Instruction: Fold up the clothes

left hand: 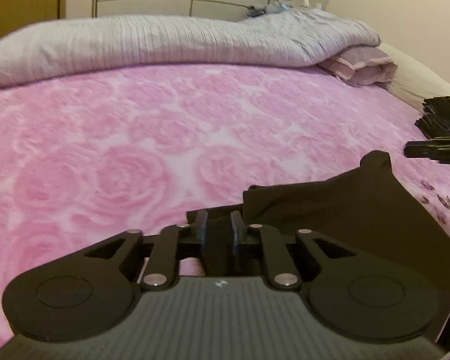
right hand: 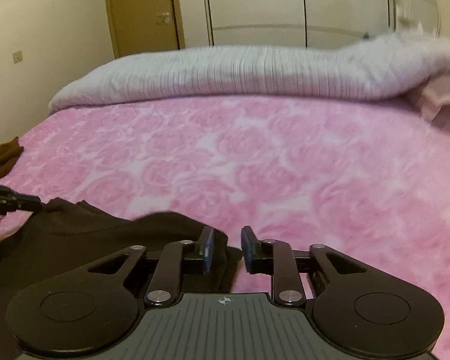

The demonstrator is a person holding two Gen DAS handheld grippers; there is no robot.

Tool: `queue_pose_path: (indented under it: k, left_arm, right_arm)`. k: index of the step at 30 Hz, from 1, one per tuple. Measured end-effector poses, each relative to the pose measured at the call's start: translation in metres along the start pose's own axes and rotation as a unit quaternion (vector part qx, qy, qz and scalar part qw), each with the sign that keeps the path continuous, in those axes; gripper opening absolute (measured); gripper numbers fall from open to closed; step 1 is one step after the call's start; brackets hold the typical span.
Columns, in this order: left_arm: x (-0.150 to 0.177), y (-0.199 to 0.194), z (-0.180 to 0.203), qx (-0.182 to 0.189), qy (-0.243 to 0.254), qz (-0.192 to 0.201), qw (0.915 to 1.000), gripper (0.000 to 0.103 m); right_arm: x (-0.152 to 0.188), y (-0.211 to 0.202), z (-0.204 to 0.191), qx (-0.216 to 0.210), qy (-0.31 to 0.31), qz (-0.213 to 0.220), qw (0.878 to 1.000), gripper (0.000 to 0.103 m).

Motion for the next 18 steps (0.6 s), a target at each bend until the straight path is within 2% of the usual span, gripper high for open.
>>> queue_pose_path:
  k: [3, 7, 10, 12, 14, 16, 18]
  left_arm:
    - [-0.005, -0.006, 0.015, 0.027, 0.012, 0.004, 0.9996, 0.011]
    - [-0.018, 0.018, 0.044, 0.062, 0.051, -0.013, 0.9967, 0.012]
    - [-0.02, 0.032, 0.033, 0.044, 0.05, -0.023, 0.9975, 0.011]
    - [-0.022, 0.041, 0.026, 0.032, 0.049, -0.029, 0.9978, 0.011]
    - [-0.024, 0.05, 0.018, 0.02, 0.049, -0.035, 0.998, 0.004]
    - [-0.025, 0.059, 0.01, 0.008, 0.048, -0.041, 0.998, 0.003]
    - [-0.027, 0.068, 0.003, -0.005, 0.047, -0.048, 0.9978, 0.002]
  right_arm:
    - [0.003, -0.016, -0.026, -0.029, -0.026, 0.011, 0.999, 0.034]
    - [0.01, 0.003, -0.073, -0.072, -0.09, -0.017, 0.993, 0.035]
    - [0.013, 0.04, -0.093, -0.07, -0.13, -0.054, 0.988, 0.036]
    - [0.011, 0.065, -0.093, -0.067, -0.135, -0.072, 0.986, 0.036]
    - [0.002, 0.078, -0.086, -0.078, -0.126, -0.074, 0.986, 0.036]
    - [-0.008, 0.084, -0.073, -0.083, -0.105, -0.066, 0.989, 0.035]
    - [-0.012, 0.086, -0.051, -0.053, -0.075, -0.062, 0.994, 0.036]
Point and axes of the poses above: each gripper's, at about its wrist camera, not at the fingertips, and y roughly the way its jaws point, z to its right, x to its underside, the point moved 7 cm from there along y, roughly the way its jaws point, and after that the axes turned 13 degrees about -z, right-handed, at the moved point
